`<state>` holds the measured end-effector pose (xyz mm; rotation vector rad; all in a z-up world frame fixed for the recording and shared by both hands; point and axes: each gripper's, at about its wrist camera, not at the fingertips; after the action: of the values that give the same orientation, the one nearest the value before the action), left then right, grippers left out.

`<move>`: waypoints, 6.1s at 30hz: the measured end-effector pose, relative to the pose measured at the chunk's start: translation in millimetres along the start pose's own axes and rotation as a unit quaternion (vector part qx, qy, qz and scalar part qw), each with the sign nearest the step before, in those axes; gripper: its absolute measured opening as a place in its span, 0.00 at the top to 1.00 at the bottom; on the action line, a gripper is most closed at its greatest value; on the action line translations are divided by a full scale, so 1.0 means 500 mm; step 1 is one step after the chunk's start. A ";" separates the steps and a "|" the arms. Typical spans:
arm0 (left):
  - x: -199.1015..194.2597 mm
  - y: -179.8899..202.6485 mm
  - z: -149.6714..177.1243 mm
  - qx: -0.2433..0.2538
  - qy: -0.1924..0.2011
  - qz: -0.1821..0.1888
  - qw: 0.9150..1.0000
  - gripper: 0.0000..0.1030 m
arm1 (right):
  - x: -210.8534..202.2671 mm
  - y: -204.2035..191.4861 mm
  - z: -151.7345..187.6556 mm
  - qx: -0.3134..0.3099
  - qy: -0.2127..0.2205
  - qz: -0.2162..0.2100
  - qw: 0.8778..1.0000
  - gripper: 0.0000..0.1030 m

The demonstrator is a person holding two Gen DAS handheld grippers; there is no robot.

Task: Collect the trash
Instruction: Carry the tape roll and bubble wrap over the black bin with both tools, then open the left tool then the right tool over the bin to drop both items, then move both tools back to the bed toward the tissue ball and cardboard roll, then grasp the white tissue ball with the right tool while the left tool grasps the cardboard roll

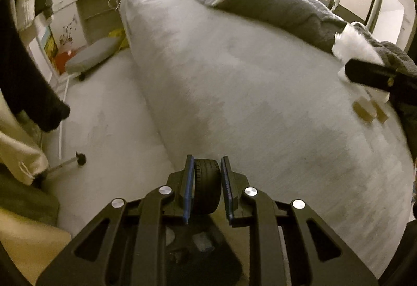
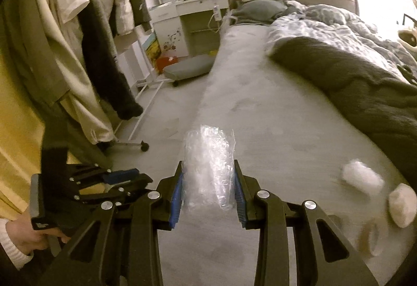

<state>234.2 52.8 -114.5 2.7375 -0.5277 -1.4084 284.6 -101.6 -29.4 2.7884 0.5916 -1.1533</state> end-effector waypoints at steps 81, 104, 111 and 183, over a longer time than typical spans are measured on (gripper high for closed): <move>-0.218 -0.295 0.145 -0.104 0.044 -0.022 0.993 0.63 | 0.430 -0.470 0.260 -0.163 -0.305 -0.042 0.937 0.66; -0.323 -0.237 -0.013 -0.113 0.162 -0.053 0.979 0.62 | 0.310 -0.447 0.207 -0.194 -0.230 -0.038 0.953 0.14; -0.306 -0.170 -0.063 -0.084 0.173 -0.049 0.980 0.47 | 0.214 -0.379 0.135 -0.181 -0.140 -0.041 0.973 0.11; 0.194 0.492 -0.118 0.149 0.013 0.103 0.983 0.31 | -0.039 0.511 0.167 0.059 -0.059 0.216 0.973 0.37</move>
<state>262.3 -216.6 -114.8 2.8071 -1.0674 -1.3379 311.6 -361.2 -97.2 2.7148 -0.0992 -1.2692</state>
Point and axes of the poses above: each gripper's, at about its wrist camera, not at the fingertips, and x roughly the way its jaws point, y to its right, z to its underside, and after that the axes turned 9 degrees about z, right-handed
